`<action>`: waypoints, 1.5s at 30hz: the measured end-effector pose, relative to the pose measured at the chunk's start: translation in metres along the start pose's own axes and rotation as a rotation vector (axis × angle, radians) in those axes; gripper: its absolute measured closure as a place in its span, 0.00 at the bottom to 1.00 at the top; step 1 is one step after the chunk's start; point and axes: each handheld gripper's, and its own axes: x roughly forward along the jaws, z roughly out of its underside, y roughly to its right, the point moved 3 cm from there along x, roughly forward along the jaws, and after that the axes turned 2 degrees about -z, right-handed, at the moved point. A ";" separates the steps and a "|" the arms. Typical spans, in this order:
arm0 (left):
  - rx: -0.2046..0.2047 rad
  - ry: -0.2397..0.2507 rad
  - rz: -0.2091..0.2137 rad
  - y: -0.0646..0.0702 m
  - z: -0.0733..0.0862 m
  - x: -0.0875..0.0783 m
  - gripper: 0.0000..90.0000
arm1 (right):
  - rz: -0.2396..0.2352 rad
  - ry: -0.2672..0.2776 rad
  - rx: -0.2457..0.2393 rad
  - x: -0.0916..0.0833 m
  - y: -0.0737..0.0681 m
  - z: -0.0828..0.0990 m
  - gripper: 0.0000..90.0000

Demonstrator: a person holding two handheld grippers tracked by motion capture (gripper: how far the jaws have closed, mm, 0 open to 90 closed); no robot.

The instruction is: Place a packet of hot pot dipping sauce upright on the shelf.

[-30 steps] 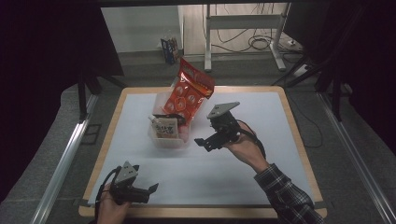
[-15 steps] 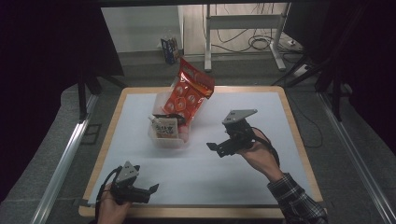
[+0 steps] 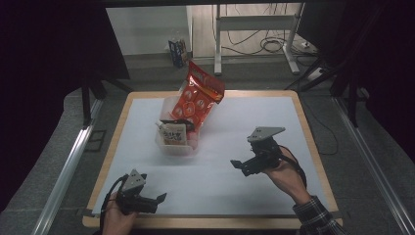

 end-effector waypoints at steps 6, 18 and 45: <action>0.002 0.000 0.000 0.000 0.000 0.000 0.02 | 0.020 0.000 0.019 -0.009 0.001 0.018 0.00; 0.002 -0.002 0.000 0.001 0.000 0.000 0.02 | 0.065 0.006 0.062 -0.028 0.002 0.049 0.00; 0.014 -0.008 -0.008 0.002 0.000 0.001 0.02 | 0.178 0.008 0.181 -0.054 0.012 0.112 0.00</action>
